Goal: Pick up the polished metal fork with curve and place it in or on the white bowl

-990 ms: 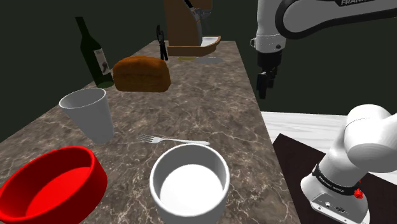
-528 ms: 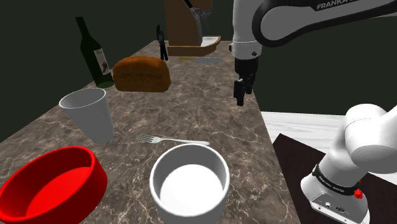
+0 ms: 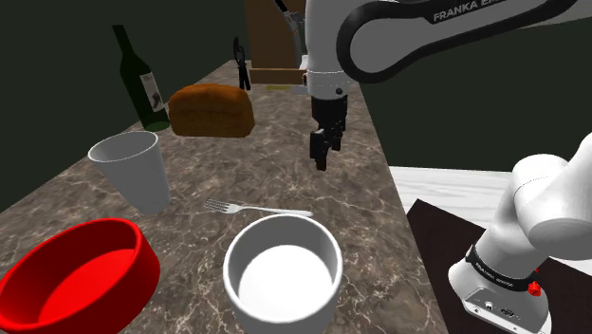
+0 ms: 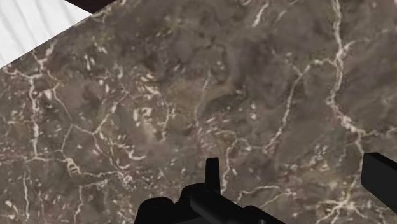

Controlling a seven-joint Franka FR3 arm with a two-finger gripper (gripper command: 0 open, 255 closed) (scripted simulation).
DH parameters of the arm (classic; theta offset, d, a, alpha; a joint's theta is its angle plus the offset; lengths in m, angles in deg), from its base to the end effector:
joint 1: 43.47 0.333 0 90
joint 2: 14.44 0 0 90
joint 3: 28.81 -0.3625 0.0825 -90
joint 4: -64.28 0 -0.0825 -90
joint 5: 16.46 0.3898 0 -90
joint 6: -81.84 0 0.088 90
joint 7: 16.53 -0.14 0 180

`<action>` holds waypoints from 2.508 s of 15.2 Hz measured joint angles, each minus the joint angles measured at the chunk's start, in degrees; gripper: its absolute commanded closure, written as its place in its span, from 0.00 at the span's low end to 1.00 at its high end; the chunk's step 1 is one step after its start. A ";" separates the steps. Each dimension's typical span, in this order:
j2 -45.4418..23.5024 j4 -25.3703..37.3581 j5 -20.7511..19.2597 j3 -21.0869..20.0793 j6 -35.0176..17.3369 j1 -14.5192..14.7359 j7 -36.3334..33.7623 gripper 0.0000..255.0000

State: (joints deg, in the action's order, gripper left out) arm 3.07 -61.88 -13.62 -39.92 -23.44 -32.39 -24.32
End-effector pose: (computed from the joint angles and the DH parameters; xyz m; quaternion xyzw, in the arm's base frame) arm 0.4085 0.1795 0.5092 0.9931 0.1127 -0.0295 0.0132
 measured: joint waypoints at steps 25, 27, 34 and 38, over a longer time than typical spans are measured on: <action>-31.15 26.99 -7.88 -9.63 -9.25 8.99 -12.28 0.00; -31.31 26.80 -7.94 -9.60 -9.59 8.98 -12.28 0.00; -31.29 26.69 -7.94 -9.60 -9.72 8.97 -12.28 1.00; -31.07 26.67 -7.98 -9.48 -9.79 8.82 -12.19 1.00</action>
State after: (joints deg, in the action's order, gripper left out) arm -28.00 -35.21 -21.60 -49.39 -33.23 -23.57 -36.51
